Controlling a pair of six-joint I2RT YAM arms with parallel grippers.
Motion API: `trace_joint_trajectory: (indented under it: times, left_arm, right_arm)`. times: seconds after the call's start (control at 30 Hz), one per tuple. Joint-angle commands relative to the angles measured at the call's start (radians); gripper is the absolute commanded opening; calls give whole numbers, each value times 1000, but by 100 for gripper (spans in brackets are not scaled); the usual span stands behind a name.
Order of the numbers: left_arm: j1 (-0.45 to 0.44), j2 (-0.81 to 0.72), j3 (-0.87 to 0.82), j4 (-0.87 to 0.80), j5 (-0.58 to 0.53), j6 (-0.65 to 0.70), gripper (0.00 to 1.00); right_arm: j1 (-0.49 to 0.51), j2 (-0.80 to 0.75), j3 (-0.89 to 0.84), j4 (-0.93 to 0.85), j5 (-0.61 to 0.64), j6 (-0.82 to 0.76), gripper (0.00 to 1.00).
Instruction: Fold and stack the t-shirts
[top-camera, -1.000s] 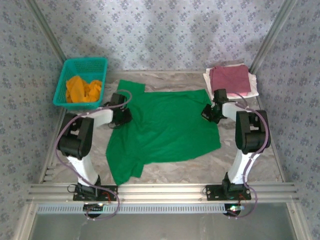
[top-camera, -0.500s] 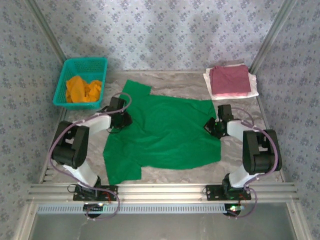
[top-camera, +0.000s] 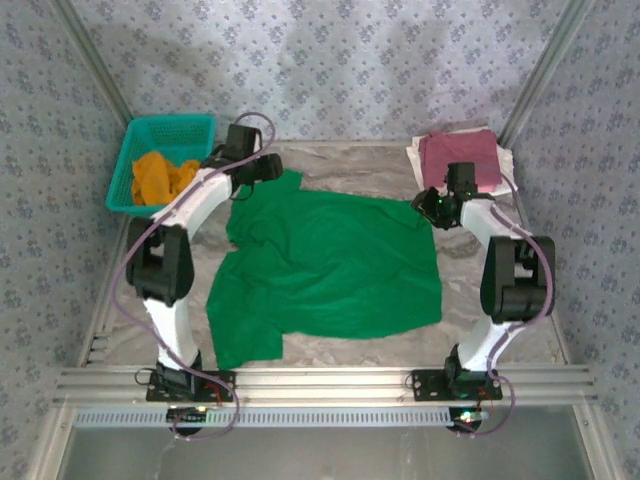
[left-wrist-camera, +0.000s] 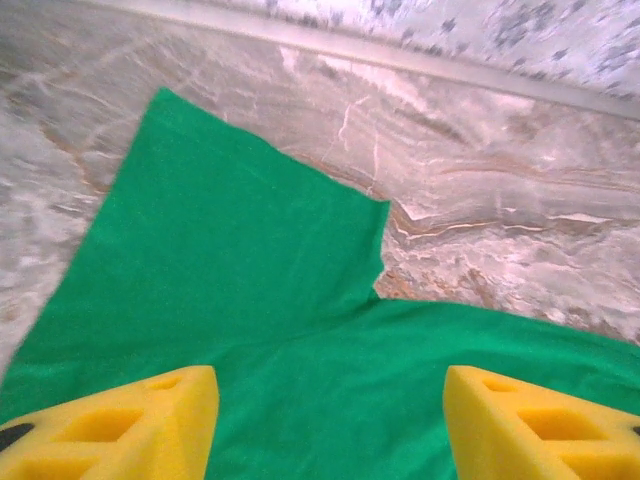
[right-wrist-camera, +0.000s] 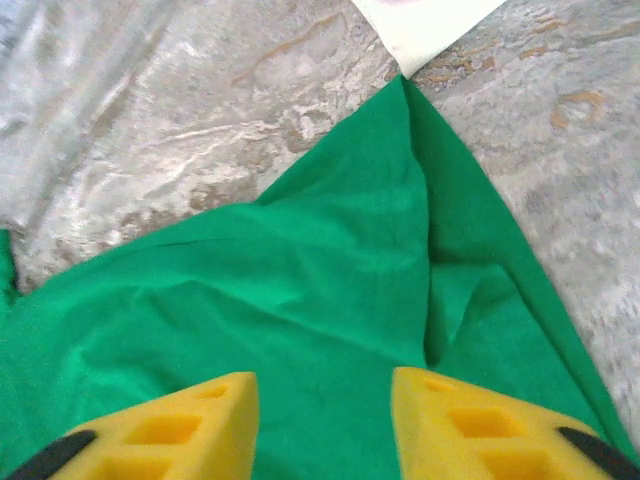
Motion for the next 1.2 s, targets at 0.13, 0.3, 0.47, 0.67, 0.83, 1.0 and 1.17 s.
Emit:
trace_joint_trajectory:
  times: [0.13, 0.3, 0.47, 0.67, 0.83, 1.0, 1.17]
  left_arm:
    - [-8, 111, 72, -63, 61, 21, 59]
    - [6, 125, 65, -64, 57, 12, 58]
    - [11, 122, 41, -48, 64, 7, 58]
    - [14, 128, 27, -31, 68, 0, 59]
    - [20, 111, 12, -15, 61, -4, 54]
    - [22, 89, 5, -24, 62, -5, 57]
    - [22, 79, -24, 11, 56, -7, 57]
  right_arm:
    - [8, 137, 95, -70, -53, 24, 56]
    - [13, 177, 101, -41, -72, 57, 49]
    - [26, 168, 95, -27, -34, 74, 34]
    - [18, 158, 87, 1, -14, 79, 5]
    - [11, 127, 126, -33, -7, 72, 0]
    - [7, 27, 21, -41, 68, 92, 34]
    - [-11, 57, -36, -17, 26, 87, 37]
